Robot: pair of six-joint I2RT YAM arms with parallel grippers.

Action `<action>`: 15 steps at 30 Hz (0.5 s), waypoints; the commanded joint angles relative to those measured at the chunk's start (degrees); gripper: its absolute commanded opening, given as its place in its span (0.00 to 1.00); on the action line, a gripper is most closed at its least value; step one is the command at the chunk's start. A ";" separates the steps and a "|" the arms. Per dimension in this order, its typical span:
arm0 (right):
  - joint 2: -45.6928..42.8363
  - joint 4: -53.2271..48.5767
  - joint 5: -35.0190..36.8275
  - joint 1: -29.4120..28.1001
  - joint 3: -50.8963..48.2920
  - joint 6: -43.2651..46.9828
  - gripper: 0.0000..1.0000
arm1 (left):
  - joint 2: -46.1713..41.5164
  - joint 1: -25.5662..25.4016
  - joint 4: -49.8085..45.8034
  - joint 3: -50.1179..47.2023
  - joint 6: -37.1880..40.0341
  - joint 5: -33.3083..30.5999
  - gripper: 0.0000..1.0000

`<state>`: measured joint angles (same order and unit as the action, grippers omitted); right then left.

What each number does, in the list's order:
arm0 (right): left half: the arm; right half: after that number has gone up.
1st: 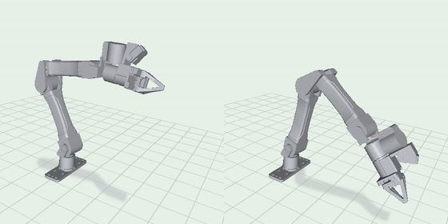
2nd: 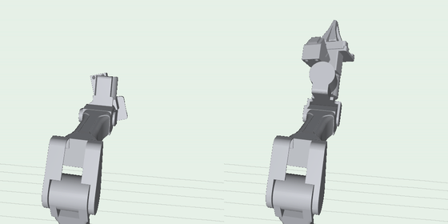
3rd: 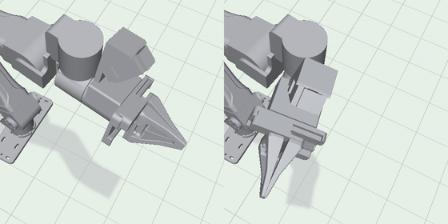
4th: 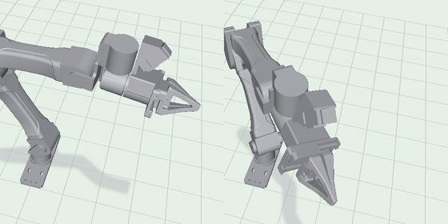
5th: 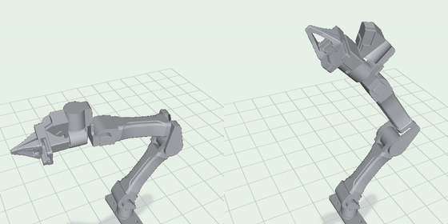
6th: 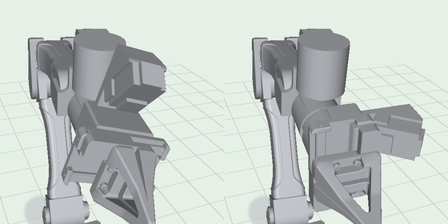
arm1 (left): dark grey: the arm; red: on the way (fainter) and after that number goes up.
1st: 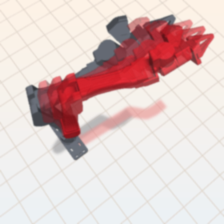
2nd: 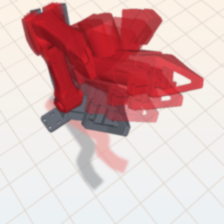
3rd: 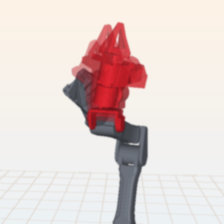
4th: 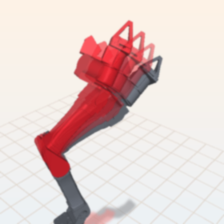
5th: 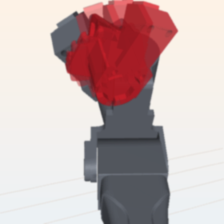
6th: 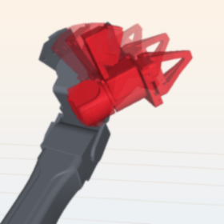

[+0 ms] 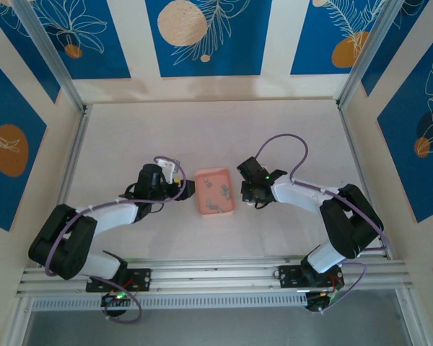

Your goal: Load the staples into the stapler

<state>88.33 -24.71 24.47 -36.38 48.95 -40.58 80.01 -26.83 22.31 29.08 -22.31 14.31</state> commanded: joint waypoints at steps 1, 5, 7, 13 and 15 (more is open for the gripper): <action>-0.43 -2.06 -0.12 -0.37 -0.79 -0.49 0.18 | 0.43 -0.55 1.37 -0.48 1.04 -0.24 0.74; -0.53 -2.86 0.06 -0.82 -0.83 -0.68 0.18 | 0.56 -0.52 1.39 -0.51 1.04 -0.24 0.74; -0.62 -2.82 -0.01 -0.88 -0.94 -0.86 0.18 | 0.54 -0.59 1.43 -0.59 1.04 -0.28 0.74; -0.62 -2.69 -0.36 -0.89 -1.06 -1.52 0.20 | 0.42 -0.51 1.39 -0.52 1.04 -0.15 0.74; -0.51 -2.71 -0.43 -0.89 -0.94 -1.59 0.23 | 0.41 -0.51 1.42 -0.53 1.04 -0.15 0.74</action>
<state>88.33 -25.78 24.45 -36.93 48.95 -41.15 80.01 -26.83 22.31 29.08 -22.31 14.31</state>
